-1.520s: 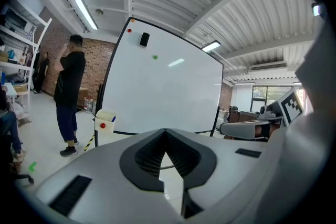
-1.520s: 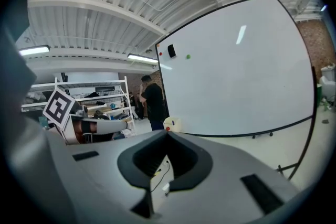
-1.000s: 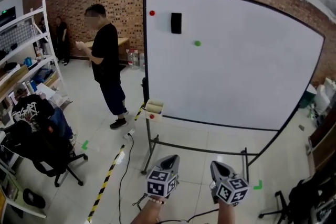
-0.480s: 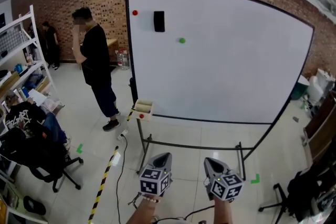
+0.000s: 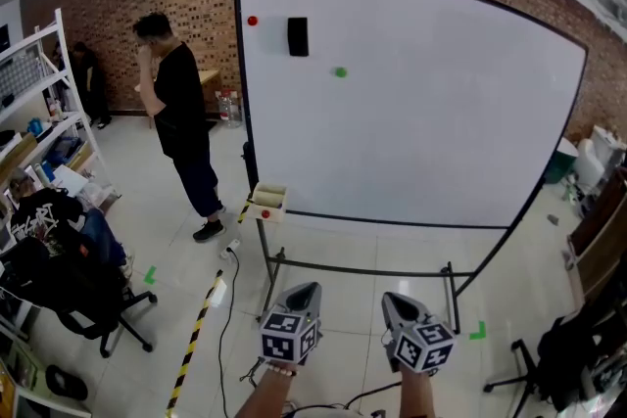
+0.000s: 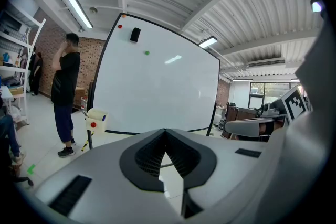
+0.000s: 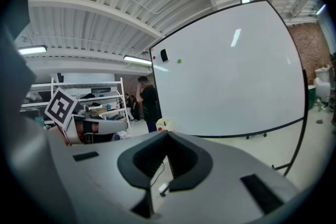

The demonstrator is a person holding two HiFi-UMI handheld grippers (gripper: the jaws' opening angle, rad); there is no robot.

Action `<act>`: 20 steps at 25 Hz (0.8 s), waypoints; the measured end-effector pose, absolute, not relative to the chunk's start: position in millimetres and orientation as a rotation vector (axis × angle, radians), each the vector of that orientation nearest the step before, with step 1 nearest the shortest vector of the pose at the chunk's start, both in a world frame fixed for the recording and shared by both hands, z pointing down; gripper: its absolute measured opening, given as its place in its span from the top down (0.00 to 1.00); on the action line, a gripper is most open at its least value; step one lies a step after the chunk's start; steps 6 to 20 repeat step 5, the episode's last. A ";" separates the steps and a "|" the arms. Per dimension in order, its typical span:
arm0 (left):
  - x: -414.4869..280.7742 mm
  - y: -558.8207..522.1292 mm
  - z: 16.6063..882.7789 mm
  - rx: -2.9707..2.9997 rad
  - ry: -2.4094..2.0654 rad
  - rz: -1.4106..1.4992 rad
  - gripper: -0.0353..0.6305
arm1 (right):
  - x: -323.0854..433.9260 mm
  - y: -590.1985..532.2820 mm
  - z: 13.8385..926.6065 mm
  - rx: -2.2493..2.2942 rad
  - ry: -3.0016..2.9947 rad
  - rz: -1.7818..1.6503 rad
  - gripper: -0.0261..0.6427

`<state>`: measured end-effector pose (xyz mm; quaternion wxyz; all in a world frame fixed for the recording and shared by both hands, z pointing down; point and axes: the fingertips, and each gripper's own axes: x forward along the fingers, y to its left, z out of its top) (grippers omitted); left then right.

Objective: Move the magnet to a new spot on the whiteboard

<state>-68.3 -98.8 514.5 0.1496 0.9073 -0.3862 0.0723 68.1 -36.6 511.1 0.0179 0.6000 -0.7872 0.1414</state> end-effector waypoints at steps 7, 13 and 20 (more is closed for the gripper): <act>-69.0 -97.3 515.5 2.602 -1.111 0.210 0.94 | 68.0 -34.6 511.1 1.863 -2.443 0.442 0.94; -69.0 -97.3 515.5 2.602 -1.111 0.210 0.94 | 68.0 -34.6 511.1 1.863 -2.443 0.442 0.94; -69.0 -97.3 515.5 2.602 -1.111 0.210 0.94 | 68.0 -34.6 511.1 1.863 -2.443 0.442 0.94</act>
